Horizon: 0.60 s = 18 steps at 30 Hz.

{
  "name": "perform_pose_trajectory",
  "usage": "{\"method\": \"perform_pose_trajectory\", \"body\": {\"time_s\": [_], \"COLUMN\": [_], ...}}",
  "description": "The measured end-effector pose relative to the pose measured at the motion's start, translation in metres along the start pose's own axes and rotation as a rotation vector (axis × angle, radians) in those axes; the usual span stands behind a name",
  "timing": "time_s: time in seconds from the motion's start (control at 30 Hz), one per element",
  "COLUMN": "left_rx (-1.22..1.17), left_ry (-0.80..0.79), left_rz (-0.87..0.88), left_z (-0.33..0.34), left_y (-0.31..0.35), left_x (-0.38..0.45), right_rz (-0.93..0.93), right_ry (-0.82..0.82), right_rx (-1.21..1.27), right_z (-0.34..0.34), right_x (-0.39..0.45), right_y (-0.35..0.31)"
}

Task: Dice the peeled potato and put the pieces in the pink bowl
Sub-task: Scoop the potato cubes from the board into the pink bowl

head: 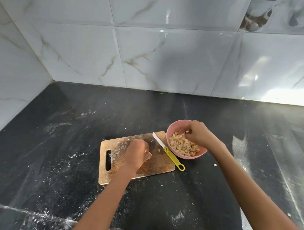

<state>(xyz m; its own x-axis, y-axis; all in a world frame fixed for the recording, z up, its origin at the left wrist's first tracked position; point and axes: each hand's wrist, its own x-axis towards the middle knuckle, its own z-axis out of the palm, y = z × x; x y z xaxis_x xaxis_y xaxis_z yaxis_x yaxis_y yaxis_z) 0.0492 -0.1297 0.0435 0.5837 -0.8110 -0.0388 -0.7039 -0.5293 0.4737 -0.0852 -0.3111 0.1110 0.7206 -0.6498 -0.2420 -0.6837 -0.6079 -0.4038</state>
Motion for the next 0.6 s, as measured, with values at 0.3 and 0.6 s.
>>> {"method": "perform_pose_trajectory", "body": {"time_s": [0.3, 0.6], "left_rx": [-0.907, -1.265], "left_ry": [0.088, -0.106], "left_rz": [-0.493, -0.403], "left_z": [-0.022, -0.040], "left_y": [-0.010, 0.070], "left_x": [-0.003, 0.032], "right_rz": [-0.025, -0.047], "right_ry": [0.258, 0.192], "right_rx": [0.173, 0.391], "right_z": [-0.001, -0.008], "right_x": [-0.008, -0.015], "right_y": [0.006, 0.014]}}
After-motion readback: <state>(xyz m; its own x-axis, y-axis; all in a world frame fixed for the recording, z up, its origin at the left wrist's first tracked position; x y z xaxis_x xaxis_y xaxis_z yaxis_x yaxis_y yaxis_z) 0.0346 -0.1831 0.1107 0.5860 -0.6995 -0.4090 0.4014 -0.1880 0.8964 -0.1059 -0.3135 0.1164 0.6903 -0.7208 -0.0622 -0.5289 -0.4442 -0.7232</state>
